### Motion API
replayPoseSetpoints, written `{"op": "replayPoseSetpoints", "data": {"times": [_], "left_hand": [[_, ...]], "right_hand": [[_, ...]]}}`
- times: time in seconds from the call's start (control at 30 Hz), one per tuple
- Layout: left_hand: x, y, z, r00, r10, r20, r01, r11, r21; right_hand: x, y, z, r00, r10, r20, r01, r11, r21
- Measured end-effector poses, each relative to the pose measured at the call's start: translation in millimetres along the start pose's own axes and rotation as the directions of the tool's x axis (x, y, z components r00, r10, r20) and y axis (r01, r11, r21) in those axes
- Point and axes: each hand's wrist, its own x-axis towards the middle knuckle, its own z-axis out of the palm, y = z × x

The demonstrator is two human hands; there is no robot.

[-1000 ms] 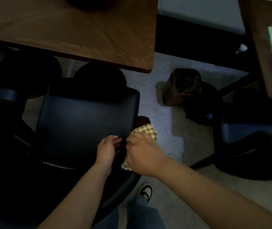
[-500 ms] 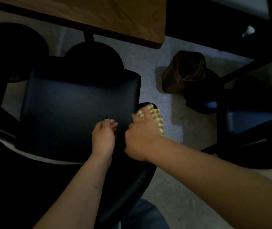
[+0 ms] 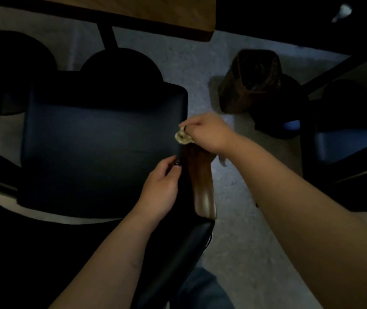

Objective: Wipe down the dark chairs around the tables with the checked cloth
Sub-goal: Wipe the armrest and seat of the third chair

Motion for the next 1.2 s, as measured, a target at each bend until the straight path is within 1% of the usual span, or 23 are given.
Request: {"op": "replayPoseSetpoints", "data": {"times": [0.07, 0.13, 0.2, 0.3, 0.33, 0.37, 0.43, 0.47, 0.5, 0.53, 0.57, 0.6, 0.63, 0.67, 0.73, 0.77, 0.87, 0.93, 0.97, 1.03, 1.07, 1.13, 1.2], "left_hand": [[8, -13, -1, 0.998, -0.051, -0.035, 0.048, 0.996, -0.075], [8, -12, -3, 0.996, -0.082, -0.04, 0.078, 0.993, -0.084], [2, -3, -2, 0.997, -0.073, -0.016, 0.072, 0.996, -0.055], [-5, 4, 0, 0.997, -0.057, 0.049, 0.057, 0.998, -0.009], [-5, 4, 1, 0.997, -0.047, 0.056, 0.048, 0.999, -0.013], [-5, 3, 1, 0.998, -0.039, 0.052, 0.04, 0.999, -0.017], [-3, 2, 1, 0.999, -0.034, 0.024, 0.035, 0.999, -0.039], [-3, 3, 1, 0.999, -0.043, 0.006, 0.043, 0.997, -0.064], [-2, 2, 0, 0.997, -0.073, -0.013, 0.071, 0.991, -0.109], [-1, 2, -1, 0.995, -0.097, -0.027, 0.091, 0.982, -0.165], [1, 2, -3, 0.99, -0.133, -0.043, 0.118, 0.961, -0.252], [2, 0, -6, 0.98, -0.186, -0.064, 0.153, 0.925, -0.347], [3, -1, -8, 0.968, -0.237, -0.085, 0.181, 0.89, -0.419], [4, -2, -10, 0.956, -0.274, -0.102, 0.199, 0.865, -0.46], [5, -4, -13, 0.944, -0.311, -0.11, 0.216, 0.836, -0.505], [6, -4, -15, 0.941, -0.32, -0.11, 0.222, 0.829, -0.513], [9, -5, -18, 0.928, -0.351, -0.123, 0.235, 0.811, -0.536], [8, -3, -17, 0.93, -0.337, -0.149, 0.21, 0.817, -0.538], [6, -1, -16, 0.938, -0.315, -0.146, 0.197, 0.829, -0.524], [1, 4, -11, 0.967, -0.244, -0.077, 0.182, 0.868, -0.461], [-3, 7, -8, 0.98, -0.196, -0.029, 0.166, 0.892, -0.42], [-9, 12, -2, 0.994, -0.101, 0.04, 0.109, 0.942, -0.317], [-12, 14, 2, 0.994, -0.018, 0.109, 0.041, 0.977, -0.208]], "right_hand": [[-17, 1, 2, 0.983, -0.186, -0.007, 0.184, 0.976, -0.113], [-21, 5, -1, 0.974, -0.226, 0.017, 0.226, 0.974, -0.028], [-12, 7, -6, 0.997, -0.069, 0.029, 0.06, 0.973, 0.225], [7, 15, -6, 0.962, 0.266, 0.055, -0.26, 0.842, 0.472], [10, 20, -1, 0.949, 0.312, 0.041, -0.283, 0.789, 0.545], [9, 25, 5, 0.951, 0.309, -0.013, -0.24, 0.763, 0.601], [-8, 25, 17, 0.961, 0.181, -0.207, -0.014, 0.783, 0.622], [-22, 22, 21, 0.947, 0.062, -0.315, 0.13, 0.824, 0.552], [-36, 18, 24, 0.919, -0.093, -0.384, 0.258, 0.877, 0.405], [-52, 11, 25, 0.9, -0.26, -0.35, 0.339, 0.922, 0.188], [-65, 2, 22, 0.902, -0.384, -0.2, 0.376, 0.923, -0.078], [-76, -9, 19, 0.908, -0.418, 0.005, 0.396, 0.857, -0.33], [-81, -17, 17, 0.91, -0.373, 0.183, 0.411, 0.745, -0.526], [-82, -26, 17, 0.901, -0.315, 0.297, 0.432, 0.615, -0.66], [-78, -48, 21, 0.877, -0.182, 0.445, 0.48, 0.401, -0.78], [-74, -57, 28, 0.862, -0.097, 0.498, 0.499, 0.341, -0.797], [-56, -68, 52, 0.842, 0.118, 0.526, 0.494, 0.223, -0.841], [-42, -67, 47, 0.892, 0.153, 0.425, 0.403, 0.158, -0.902], [-32, -66, 39, 0.922, 0.141, 0.362, 0.33, 0.206, -0.921], [-14, -61, 20, 0.962, 0.135, 0.239, 0.139, 0.511, -0.848], [-6, -57, 13, 0.972, 0.126, 0.198, 0.064, 0.672, -0.738], [3, -43, 2, 0.99, 0.109, 0.091, -0.055, 0.886, -0.461], [2, -22, -4, 0.981, 0.194, 0.019, -0.193, 0.98, -0.057]]}}
